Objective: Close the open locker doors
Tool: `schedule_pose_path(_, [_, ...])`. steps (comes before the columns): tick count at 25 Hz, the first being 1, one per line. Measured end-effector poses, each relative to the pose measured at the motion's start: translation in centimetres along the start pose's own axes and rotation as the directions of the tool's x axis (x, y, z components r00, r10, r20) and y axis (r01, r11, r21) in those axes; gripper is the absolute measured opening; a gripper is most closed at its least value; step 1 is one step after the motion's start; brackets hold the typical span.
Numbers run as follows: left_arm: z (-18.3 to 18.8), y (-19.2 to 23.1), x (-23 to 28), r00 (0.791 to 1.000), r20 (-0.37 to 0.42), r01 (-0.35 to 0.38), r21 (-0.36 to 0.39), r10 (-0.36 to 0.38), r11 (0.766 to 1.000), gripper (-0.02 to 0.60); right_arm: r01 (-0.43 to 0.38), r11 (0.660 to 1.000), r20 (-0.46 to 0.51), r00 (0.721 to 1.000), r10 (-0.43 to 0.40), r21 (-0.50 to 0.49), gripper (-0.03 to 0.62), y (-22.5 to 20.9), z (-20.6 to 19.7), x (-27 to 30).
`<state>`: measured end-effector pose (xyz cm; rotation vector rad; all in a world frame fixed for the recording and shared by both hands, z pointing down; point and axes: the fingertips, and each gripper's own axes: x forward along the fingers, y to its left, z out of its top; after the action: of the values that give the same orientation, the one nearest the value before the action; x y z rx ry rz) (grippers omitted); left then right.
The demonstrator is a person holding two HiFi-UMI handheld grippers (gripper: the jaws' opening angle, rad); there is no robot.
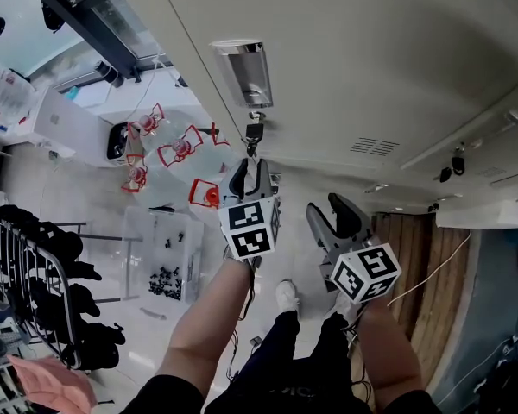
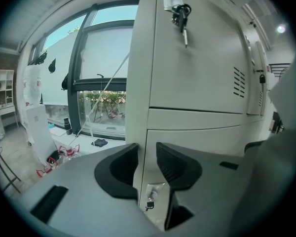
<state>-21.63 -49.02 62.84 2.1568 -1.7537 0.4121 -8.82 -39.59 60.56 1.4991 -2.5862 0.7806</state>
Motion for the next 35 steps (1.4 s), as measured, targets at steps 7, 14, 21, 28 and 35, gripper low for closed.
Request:
schedule_pose_path(7, [0.0,-0.1,0.0,1.0,0.005,0.0,-0.001,0.0,1.0,0.12,0.001,1.0,0.0,1.0,-0.001,0.003,0.189,-0.5,0.0,0.4])
schedule_pose_path(14, [-0.3,0.4,-0.8,1.0,-0.001,0.008,-0.004,-0.008,1.0,0.13,-0.001,1.0,0.006,1.0,0.001,0.002,0.189,-0.2,0.2,0.3])
schedule_pose_path(21, [-0.7,-0.9,-4.0,0.999,0.006,0.05,0.003,-0.05,0.999,0.137,0.006,1.0,0.021,1.0,-0.005,-0.003,0.189,0.3,0.8,-1.3])
schedule_pose_path(28, [0.1,-3.8,-7.8,0.987,0.039,0.154,0.037,-0.155,0.987,0.146,0.035,0.999,0.057,0.998,-0.033,-0.029,0.189,1.1,1.8,-4.2])
schedule_pose_path(35, [1.7,-8.3,-12.1,0.959,0.08,0.263,0.101,-0.272,0.959,0.147,0.081,0.994,0.107,0.992,-0.074,-0.068,0.189,1.5,3.3,-9.1])
